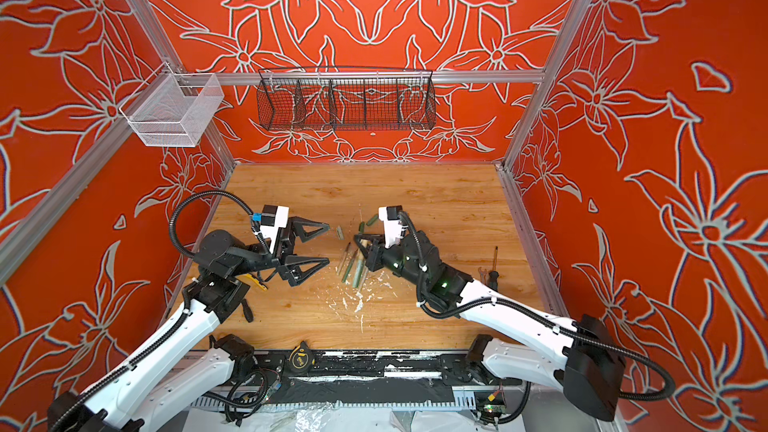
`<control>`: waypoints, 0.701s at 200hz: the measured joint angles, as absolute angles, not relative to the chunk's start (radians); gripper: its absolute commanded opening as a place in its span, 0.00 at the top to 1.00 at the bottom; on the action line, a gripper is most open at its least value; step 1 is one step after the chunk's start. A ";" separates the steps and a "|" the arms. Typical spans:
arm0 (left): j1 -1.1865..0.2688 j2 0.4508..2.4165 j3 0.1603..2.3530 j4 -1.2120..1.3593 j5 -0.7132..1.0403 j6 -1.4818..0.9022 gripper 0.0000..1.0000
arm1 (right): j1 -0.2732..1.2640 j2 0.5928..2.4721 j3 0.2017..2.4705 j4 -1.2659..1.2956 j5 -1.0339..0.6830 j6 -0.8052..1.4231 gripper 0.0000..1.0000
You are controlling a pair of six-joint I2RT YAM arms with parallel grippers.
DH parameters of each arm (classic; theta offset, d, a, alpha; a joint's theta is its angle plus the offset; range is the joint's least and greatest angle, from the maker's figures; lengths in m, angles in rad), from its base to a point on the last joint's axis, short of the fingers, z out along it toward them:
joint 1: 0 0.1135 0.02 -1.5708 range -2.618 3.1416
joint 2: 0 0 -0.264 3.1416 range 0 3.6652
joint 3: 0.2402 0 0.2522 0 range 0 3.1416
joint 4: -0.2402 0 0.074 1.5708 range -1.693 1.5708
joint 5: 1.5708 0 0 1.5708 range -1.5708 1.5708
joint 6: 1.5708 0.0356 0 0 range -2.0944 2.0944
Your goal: Insert the pens into the pen caps
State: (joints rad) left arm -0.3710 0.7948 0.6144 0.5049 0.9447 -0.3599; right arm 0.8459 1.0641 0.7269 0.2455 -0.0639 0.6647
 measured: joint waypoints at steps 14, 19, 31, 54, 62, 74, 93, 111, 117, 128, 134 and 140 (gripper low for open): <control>-0.371 0.752 0.603 0.474 0.927 -0.360 0.03 | 0.773 1.057 0.797 0.114 -0.057 0.633 1.00; -0.371 0.732 0.600 0.456 0.920 -0.360 0.03 | 0.745 1.061 0.829 0.066 -0.058 0.620 1.00; -0.371 0.689 0.597 0.414 0.906 -0.360 0.03 | 0.669 1.087 0.914 -0.052 -0.067 0.587 1.00; -0.371 0.611 0.598 0.317 0.884 -0.356 0.03 | 0.487 1.229 1.093 -0.262 -0.079 0.498 1.00; -0.371 0.582 0.599 0.276 0.877 -0.354 0.03 | 0.426 1.301 1.148 -0.330 -0.079 0.464 1.00; -0.371 0.546 0.609 0.210 0.872 -0.344 0.03 | 0.360 1.428 1.220 -0.413 -0.077 0.411 1.00; -0.371 0.509 0.649 0.083 0.864 -0.316 0.03 | 0.279 1.656 1.342 -0.558 -0.053 0.327 1.00; -0.371 0.471 0.683 -0.016 0.862 -0.283 0.03 | 0.242 1.840 1.475 -0.678 -0.017 0.267 1.00; -0.371 0.456 0.688 -0.040 0.862 -0.275 0.03 | 0.231 1.898 1.525 -0.715 -0.006 0.249 1.00; -0.371 0.426 0.691 -0.075 0.866 -0.266 0.03 | 0.211 1.987 1.614 -0.772 0.009 0.220 1.00; -0.371 0.414 0.691 -0.089 0.866 -0.263 0.03 | 0.200 2.036 1.668 -0.801 0.019 0.208 1.00; -0.371 0.406 0.690 -0.099 0.868 -0.262 0.03 | 0.192 2.072 1.715 -0.827 0.029 0.197 1.00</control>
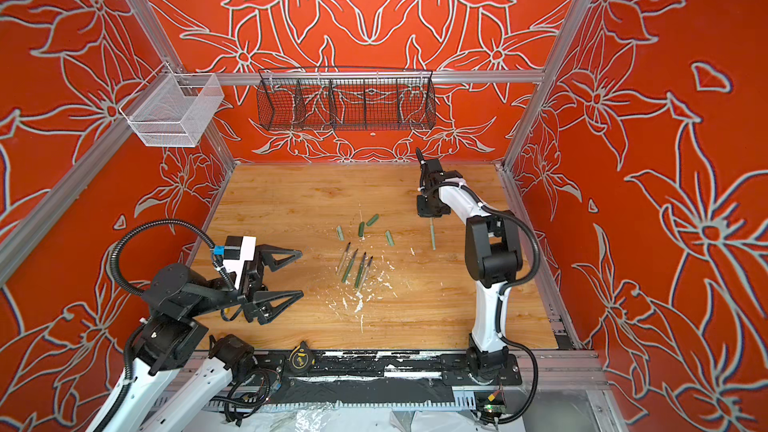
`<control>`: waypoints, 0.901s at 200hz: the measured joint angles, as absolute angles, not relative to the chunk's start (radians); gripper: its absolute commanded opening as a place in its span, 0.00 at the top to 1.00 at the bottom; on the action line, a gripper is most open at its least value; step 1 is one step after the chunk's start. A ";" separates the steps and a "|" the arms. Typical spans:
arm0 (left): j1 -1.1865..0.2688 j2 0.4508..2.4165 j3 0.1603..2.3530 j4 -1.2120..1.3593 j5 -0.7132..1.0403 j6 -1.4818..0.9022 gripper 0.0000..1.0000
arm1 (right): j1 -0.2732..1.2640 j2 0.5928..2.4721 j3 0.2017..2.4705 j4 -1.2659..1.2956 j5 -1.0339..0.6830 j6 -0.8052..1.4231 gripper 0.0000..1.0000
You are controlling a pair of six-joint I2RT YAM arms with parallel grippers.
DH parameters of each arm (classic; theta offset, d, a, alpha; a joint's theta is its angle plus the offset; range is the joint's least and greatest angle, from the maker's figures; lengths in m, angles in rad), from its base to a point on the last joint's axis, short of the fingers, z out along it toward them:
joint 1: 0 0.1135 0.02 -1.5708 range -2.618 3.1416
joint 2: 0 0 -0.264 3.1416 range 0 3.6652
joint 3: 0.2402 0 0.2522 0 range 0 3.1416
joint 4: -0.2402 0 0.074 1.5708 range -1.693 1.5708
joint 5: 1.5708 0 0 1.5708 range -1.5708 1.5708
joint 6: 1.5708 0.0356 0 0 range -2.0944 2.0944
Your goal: Insert the pens into the pen caps
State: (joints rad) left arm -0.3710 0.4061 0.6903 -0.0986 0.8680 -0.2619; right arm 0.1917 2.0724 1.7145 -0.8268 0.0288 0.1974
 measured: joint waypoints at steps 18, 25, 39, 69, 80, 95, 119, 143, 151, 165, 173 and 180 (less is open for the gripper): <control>-0.371 0.383 0.684 -0.124 0.868 -0.261 0.03 | 0.165 2.167 1.839 -0.890 0.071 0.172 1.00; -0.371 0.380 0.682 -0.130 0.869 -0.262 0.03 | 0.154 2.201 1.884 -0.913 0.090 0.162 1.00; -0.371 0.379 0.680 -0.141 0.870 -0.262 0.03 | 0.134 2.260 1.948 -0.943 0.115 0.146 1.00; -0.371 0.374 0.676 -0.147 0.879 -0.262 0.03 | 0.090 2.344 1.987 -0.981 0.144 0.115 0.99; -0.371 0.374 0.673 -0.145 0.886 -0.265 0.03 | 0.076 2.355 1.991 -0.993 0.149 0.106 0.98; -0.371 0.374 0.669 -0.143 0.896 -0.269 0.03 | 0.056 2.355 1.992 -0.995 0.163 0.094 0.94; -0.371 0.378 0.669 -0.141 0.904 -0.271 0.03 | 0.026 2.357 1.992 -1.000 0.178 0.077 0.87; -0.371 0.383 0.669 -0.141 0.904 -0.274 0.03 | 0.005 2.363 2.003 -1.012 0.192 0.062 0.71; -0.371 0.385 0.669 -0.140 0.904 -0.274 0.03 | 0.001 2.364 2.007 -1.014 0.197 0.060 0.65; -0.371 0.390 0.669 -0.140 0.905 -0.274 0.03 | -0.003 2.366 2.017 -1.018 0.198 0.056 0.57; -0.371 0.393 0.669 -0.139 0.905 -0.274 0.03 | -0.002 2.367 2.021 -1.017 0.197 0.058 0.54; -0.371 0.397 0.669 -0.139 0.907 -0.274 0.03 | -0.002 2.368 2.024 -1.018 0.196 0.060 0.53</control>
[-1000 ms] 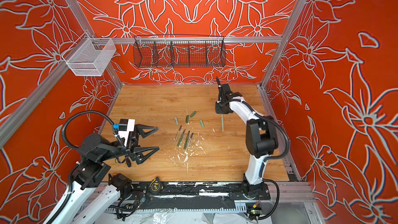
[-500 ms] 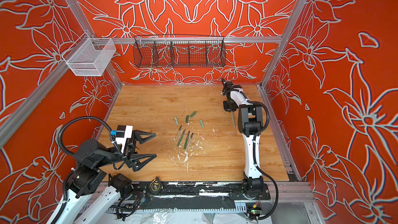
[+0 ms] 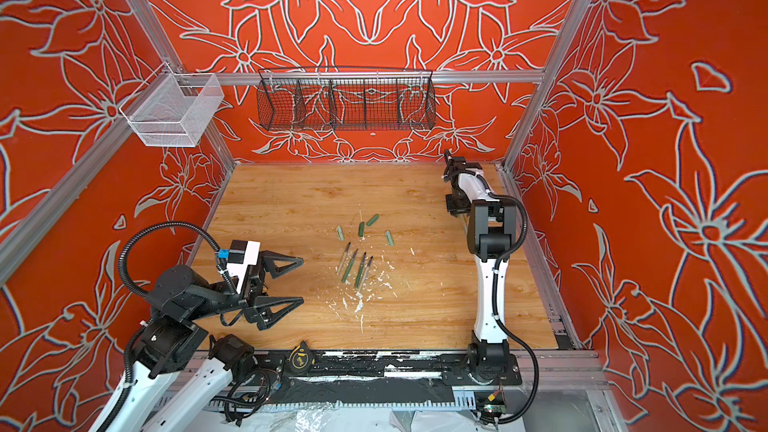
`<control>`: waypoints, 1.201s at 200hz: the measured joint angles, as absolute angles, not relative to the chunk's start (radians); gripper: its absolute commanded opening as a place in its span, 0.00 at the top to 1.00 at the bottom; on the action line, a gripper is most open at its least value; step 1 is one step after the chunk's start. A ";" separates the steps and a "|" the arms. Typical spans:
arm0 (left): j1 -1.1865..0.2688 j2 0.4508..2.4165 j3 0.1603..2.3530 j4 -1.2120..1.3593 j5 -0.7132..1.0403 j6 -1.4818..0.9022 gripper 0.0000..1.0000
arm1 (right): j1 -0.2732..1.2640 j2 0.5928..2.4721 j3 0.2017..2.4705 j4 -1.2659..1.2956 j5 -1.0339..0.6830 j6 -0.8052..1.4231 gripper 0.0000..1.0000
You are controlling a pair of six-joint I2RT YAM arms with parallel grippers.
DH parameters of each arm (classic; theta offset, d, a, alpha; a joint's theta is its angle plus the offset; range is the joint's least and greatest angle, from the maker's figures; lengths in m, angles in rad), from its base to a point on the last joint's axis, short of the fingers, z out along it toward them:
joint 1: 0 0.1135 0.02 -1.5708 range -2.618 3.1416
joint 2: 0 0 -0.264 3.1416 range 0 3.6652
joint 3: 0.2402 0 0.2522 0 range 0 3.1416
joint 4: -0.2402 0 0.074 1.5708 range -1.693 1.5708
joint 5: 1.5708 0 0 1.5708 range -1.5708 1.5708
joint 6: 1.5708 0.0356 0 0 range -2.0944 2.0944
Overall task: Insert the pens into the pen caps
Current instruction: 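Move the right gripper over the row of uncapped pens, then grasp the pinkish-brown pen with the right gripper and lift it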
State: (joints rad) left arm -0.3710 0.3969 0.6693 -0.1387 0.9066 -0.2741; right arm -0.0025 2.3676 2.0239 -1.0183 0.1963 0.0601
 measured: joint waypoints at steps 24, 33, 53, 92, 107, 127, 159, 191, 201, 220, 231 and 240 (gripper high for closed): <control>-0.371 0.406 0.669 -0.138 0.911 -0.275 0.03 | 0.001 2.369 2.046 -1.024 0.194 0.069 0.48; -0.371 0.408 0.669 -0.137 0.911 -0.276 0.03 | 0.004 2.367 2.048 -1.022 0.194 0.071 0.42; -0.371 0.413 0.669 -0.134 0.911 -0.277 0.03 | 0.012 2.354 2.040 -1.020 0.194 0.088 0.36; -0.371 0.434 0.669 -0.131 0.909 -0.278 0.03 | 0.078 2.205 1.896 -0.982 0.193 0.130 0.03; -0.371 0.436 0.669 -0.131 0.905 -0.278 0.03 | 0.130 2.114 1.806 -0.950 0.176 0.155 0.03; -0.371 0.437 0.669 -0.130 0.897 -0.278 0.03 | 0.222 1.993 1.676 -0.900 0.139 0.202 0.04; -0.371 0.443 0.669 -0.132 0.876 -0.276 0.03 | 0.414 1.867 1.498 -0.820 0.091 0.311 0.09; -0.371 0.443 0.669 -0.136 0.857 -0.276 0.03 | 0.597 1.815 1.371 -0.754 0.038 0.442 0.12; -0.371 0.443 0.669 -0.138 0.854 -0.276 0.03 | 0.648 1.803 1.342 -0.735 0.029 0.490 0.13; -0.371 0.442 0.669 -0.142 0.848 -0.273 0.03 | 0.733 1.787 1.307 -0.702 0.019 0.575 0.15; -0.371 0.439 0.669 -0.142 0.846 -0.271 0.03 | 0.776 1.784 1.290 -0.676 0.014 0.620 0.18; -0.371 0.436 0.669 -0.142 0.846 -0.269 0.03 | 0.801 1.784 1.280 -0.660 0.007 0.650 0.20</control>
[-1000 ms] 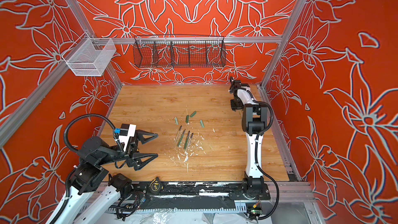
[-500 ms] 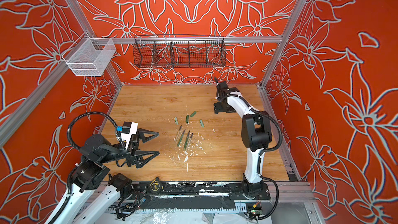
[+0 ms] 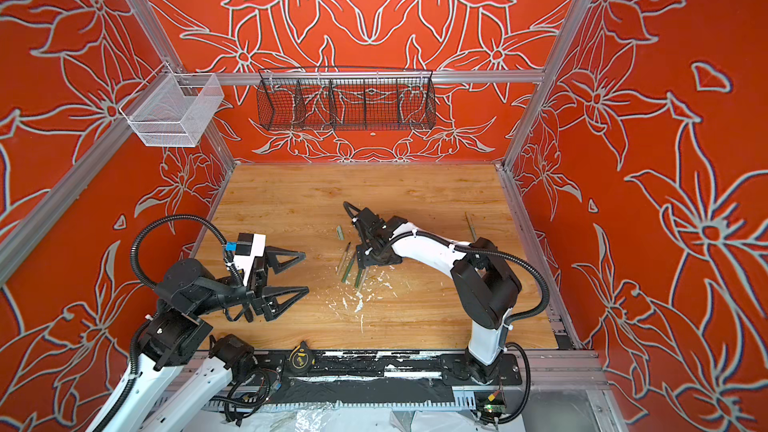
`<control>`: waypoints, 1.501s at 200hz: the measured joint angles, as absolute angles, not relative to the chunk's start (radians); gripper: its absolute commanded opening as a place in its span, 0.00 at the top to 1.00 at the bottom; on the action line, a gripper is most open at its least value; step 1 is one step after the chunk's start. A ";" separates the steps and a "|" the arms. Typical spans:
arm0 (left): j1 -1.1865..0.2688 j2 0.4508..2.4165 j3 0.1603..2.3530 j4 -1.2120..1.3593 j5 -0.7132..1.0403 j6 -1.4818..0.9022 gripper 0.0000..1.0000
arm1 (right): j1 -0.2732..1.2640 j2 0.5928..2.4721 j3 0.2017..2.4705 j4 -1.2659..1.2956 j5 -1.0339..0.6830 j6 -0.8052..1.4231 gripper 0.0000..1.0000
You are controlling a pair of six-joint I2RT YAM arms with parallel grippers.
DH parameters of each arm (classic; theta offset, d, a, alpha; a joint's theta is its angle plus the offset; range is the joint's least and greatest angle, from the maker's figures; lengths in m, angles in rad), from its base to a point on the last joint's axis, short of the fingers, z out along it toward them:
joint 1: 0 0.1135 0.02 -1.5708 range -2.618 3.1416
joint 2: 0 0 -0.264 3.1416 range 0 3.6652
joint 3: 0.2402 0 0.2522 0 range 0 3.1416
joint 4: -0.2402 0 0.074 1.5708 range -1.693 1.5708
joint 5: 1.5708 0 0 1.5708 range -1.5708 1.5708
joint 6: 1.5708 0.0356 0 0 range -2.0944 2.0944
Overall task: Insert the pens into the pen caps
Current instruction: 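Grasp the pinkish-brown pen with the right gripper and lift it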
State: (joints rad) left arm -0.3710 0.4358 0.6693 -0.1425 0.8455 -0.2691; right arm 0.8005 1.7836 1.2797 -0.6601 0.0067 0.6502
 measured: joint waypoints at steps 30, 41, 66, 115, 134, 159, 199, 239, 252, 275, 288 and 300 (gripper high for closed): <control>-0.371 0.432 0.669 -0.146 0.846 -0.265 0.03 | 0.839 1.804 1.270 -0.638 -0.002 0.722 0.29; -0.371 0.431 0.669 -0.149 0.846 -0.264 0.03 | 0.844 1.815 1.271 -0.635 -0.001 0.736 0.32; -0.371 0.425 0.669 -0.150 0.846 -0.261 0.03 | 0.854 1.841 1.277 -0.638 0.004 0.757 0.44; -0.371 0.424 0.669 -0.150 0.846 -0.260 0.03 | 0.854 1.861 1.278 -0.638 0.019 0.772 0.51; -0.371 0.424 0.669 -0.150 0.846 -0.260 0.03 | 0.855 1.871 1.278 -0.636 0.019 0.772 0.51; -0.371 0.424 0.669 -0.150 0.846 -0.260 0.03 | 0.857 1.887 1.279 -0.631 0.019 0.772 0.52; -0.371 0.424 0.669 -0.150 0.846 -0.260 0.03 | 0.861 1.922 1.309 -0.632 0.019 0.772 0.60; -0.371 0.424 0.669 -0.149 0.846 -0.260 0.03 | 0.867 1.938 1.315 -0.649 0.034 0.772 0.68; -0.371 0.424 0.669 -0.149 0.847 -0.260 0.03 | 0.867 1.940 1.316 -0.659 0.045 0.771 0.69; -0.371 0.424 0.669 -0.149 0.847 -0.260 0.03 | 0.867 1.943 1.322 -0.679 0.062 0.771 0.69; -0.371 0.424 0.669 -0.149 0.847 -0.260 0.03 | 0.866 1.945 1.328 -0.687 0.069 0.770 0.69; -0.371 0.424 0.669 -0.149 0.847 -0.261 0.03 | 0.867 1.951 1.339 -0.694 0.073 0.769 0.69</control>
